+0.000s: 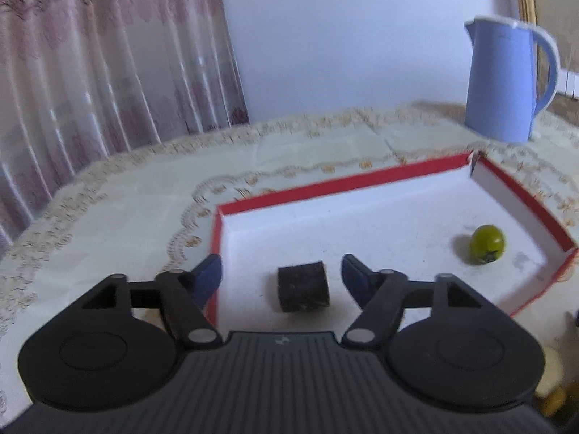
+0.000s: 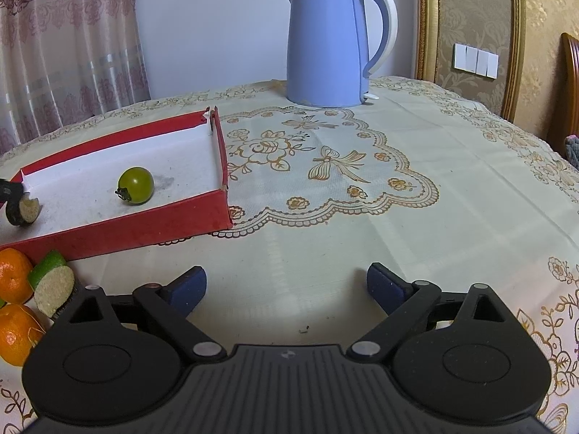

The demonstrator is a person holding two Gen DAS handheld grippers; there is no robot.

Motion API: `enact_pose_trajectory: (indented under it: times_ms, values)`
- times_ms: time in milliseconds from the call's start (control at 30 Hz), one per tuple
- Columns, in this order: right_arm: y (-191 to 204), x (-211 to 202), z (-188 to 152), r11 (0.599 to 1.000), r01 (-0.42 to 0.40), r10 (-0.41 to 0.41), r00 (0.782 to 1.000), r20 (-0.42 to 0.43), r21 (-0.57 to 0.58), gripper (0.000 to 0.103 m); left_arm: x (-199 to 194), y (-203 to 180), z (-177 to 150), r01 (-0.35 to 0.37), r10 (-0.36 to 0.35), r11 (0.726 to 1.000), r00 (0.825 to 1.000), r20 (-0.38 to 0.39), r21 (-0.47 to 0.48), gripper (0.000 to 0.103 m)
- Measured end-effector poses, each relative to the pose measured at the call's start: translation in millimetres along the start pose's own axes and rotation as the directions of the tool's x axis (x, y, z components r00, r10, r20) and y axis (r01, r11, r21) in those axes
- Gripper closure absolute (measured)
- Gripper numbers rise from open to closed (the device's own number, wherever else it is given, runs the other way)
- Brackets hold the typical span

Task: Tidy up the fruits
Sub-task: 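Carry the log slice into the tray and open the left gripper, then reach the right gripper to the yellow pear-like fruit and close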

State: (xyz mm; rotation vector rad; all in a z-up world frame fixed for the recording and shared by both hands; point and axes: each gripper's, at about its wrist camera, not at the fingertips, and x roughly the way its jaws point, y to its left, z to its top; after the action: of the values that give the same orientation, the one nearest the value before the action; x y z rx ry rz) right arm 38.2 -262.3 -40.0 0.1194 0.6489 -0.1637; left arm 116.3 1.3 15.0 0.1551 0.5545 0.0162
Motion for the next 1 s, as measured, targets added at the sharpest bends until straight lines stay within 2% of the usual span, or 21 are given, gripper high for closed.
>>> enact_pose_trajectory:
  times_ms: [33,167,333,500,633,867,1000]
  values:
    - [0,0,0,1.0,-0.001,0.001,1.0,0.0,0.0,0.007,-11,2,-4,0.005,-0.005,1.0,1.0,0.02,-0.005,0.023]
    - [0,0,0,1.0,0.003,-0.003,1.0,-0.002,-0.004,0.007,-47,7,-25,0.04,-0.039,0.999,0.998,0.049,-0.015,0.021]
    - [1,0,0,1.0,0.004,-0.004,1.0,-0.003,-0.007,0.007,-72,10,-60,0.094,-0.093,0.995,0.996,0.013,-0.044,0.02]
    - [0,0,0,1.0,-0.01,0.01,1.0,0.004,0.008,0.007,-77,15,-83,0.102,-0.105,0.992,0.994,-0.035,-0.079,0.02]
    - [-12,-12,-6,0.995,-0.091,0.09,0.996,0.027,0.033,0.007,-71,19,-94,0.089,-0.095,0.993,0.993,-0.065,-0.082,0.019]
    - [1,-54,-25,0.99,-0.069,0.082,0.991,0.103,-0.123,0.007,-65,18,-103,0.08,-0.085,0.994,0.994,-0.063,-0.079,0.011]
    - [14,-66,-26,0.976,-0.1,0.124,0.986,0.113,-0.192,0.007,-63,21,-105,0.07,-0.077,0.993,0.995,-0.065,-0.099,0.005]
